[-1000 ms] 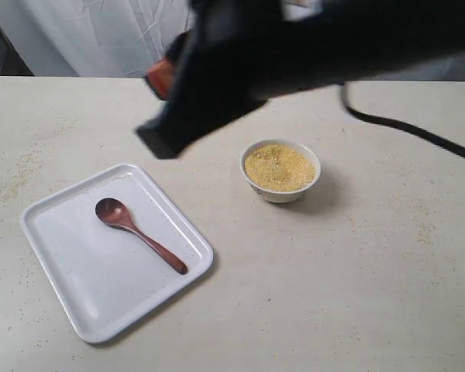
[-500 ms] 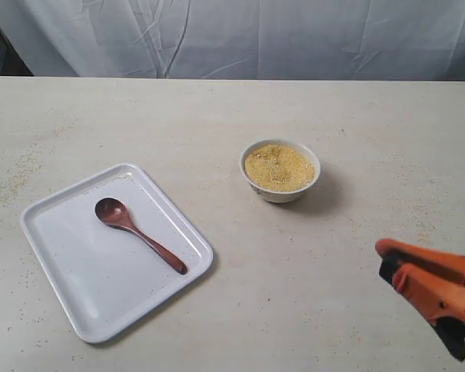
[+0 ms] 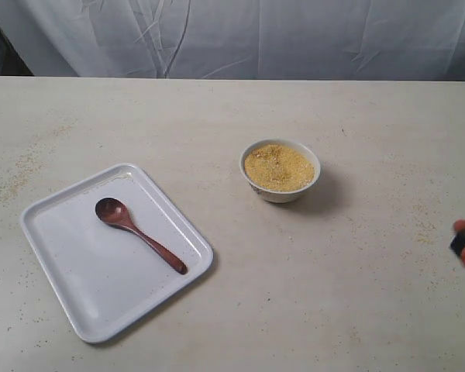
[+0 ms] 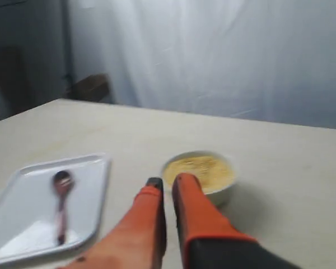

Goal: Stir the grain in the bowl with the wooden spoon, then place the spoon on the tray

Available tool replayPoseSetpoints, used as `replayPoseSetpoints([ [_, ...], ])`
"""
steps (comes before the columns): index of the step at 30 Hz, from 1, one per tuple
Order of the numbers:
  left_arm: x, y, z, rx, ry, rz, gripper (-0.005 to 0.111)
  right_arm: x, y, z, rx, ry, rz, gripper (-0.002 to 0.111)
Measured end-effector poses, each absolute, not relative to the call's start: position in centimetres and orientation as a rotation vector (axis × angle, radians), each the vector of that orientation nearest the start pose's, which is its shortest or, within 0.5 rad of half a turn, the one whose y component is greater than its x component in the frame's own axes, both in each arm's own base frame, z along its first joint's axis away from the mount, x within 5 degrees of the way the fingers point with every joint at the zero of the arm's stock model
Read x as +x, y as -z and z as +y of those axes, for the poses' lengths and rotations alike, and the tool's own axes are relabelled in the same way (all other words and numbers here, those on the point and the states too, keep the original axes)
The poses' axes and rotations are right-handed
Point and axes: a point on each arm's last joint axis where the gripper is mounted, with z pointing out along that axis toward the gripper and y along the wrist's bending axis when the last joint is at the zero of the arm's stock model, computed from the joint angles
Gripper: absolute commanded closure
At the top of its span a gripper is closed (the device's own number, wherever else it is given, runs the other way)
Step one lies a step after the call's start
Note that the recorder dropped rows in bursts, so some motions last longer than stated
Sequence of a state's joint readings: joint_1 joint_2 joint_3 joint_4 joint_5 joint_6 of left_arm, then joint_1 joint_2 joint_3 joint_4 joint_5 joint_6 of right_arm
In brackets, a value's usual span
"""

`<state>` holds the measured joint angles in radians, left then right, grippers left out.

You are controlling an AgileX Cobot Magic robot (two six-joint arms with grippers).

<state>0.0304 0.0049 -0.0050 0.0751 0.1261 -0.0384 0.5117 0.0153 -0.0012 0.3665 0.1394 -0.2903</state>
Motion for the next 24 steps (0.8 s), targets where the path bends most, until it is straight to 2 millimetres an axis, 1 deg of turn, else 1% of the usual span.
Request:
replayPoseSetpoints([
  [3,5.7,-20.3,0.3,-0.003,-0.059,1.61,0.106,5.3,-20.1,2.0,-0.208,-0.313,1.615,0.098],
  [6,5.7,-20.3,0.3,-0.003,-0.059,1.61,0.106,5.5,-20.0,1.3,-0.092,-0.202,1.637,0.098],
  [8,5.7,-20.3,0.3,-0.003,-0.059,1.61,0.106,5.6,-19.8,1.0,-0.051,-0.16,1.662,0.098],
  [12,5.7,-20.3,0.3,-0.003,-0.059,1.61,0.106,5.6,-19.6,0.8,-0.016,-0.125,1.683,0.098],
  [24,5.7,-20.3,0.3,-0.003,-0.059,1.61,0.106,5.6,-19.6,0.7,-0.014,-0.117,1.683,0.098],
])
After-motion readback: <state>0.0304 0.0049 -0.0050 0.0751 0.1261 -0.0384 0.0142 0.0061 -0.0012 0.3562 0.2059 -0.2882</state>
